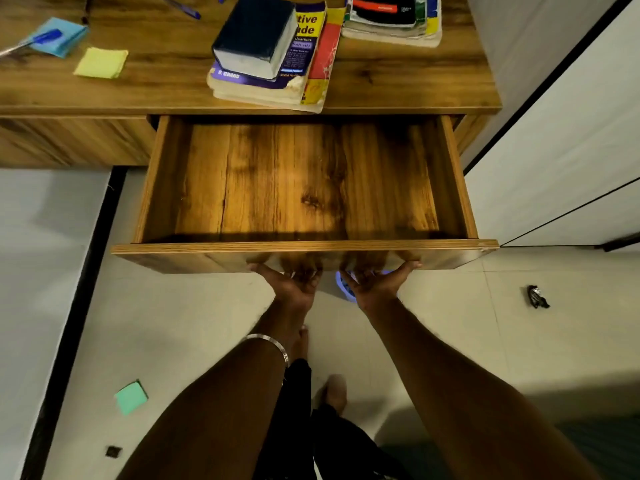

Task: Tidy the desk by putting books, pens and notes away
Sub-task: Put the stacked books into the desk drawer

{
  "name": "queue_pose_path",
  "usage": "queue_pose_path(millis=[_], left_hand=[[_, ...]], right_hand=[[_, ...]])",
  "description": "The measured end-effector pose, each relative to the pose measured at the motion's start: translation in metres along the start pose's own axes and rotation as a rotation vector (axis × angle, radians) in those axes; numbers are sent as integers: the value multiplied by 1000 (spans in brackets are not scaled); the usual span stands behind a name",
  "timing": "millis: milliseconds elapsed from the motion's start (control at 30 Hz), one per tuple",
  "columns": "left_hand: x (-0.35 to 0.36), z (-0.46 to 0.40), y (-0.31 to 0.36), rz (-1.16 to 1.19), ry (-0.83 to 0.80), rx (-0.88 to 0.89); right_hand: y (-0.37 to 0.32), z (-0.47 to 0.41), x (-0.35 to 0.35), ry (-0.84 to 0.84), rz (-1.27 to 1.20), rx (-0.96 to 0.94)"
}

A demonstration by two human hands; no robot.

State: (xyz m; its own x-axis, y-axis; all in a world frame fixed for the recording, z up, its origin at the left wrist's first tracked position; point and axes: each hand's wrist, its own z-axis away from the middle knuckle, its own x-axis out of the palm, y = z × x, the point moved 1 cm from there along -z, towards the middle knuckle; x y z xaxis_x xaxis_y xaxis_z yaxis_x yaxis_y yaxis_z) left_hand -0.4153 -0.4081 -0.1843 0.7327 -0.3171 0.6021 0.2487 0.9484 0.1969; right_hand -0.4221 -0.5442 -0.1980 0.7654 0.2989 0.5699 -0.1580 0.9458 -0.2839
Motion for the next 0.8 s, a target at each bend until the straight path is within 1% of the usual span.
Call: queue_pose_path(millis=[200,300,367,500,567,600,700,733,800], left_hand=[[-15,19,-2,-28,-3,5],[-23,25,-1,-92,24,12],[-27,27,3,-190,48,35],[-29,38,8,-464,113,74],[-24,50,8,-623,154,125],[-21,55,10,-706,169,152],[-14,58,16,-991,204,225],[-12,55,19,-1105,223,258],[-12,43,25,-1289,239,340]], right_hand=[[4,11,-20,-17,0,-10],[1,13,-26,-42,71,-16],[-3,15,-27,-16,140,-12],[-10,33,-14,142,304,-53],[-10,46,-8,229,488,-111],[-11,53,-6,264,620,-156],[-15,73,2,295,1089,-319],[-17,82,9,322,1214,-364],[-20,100,26,334,1387,-453]])
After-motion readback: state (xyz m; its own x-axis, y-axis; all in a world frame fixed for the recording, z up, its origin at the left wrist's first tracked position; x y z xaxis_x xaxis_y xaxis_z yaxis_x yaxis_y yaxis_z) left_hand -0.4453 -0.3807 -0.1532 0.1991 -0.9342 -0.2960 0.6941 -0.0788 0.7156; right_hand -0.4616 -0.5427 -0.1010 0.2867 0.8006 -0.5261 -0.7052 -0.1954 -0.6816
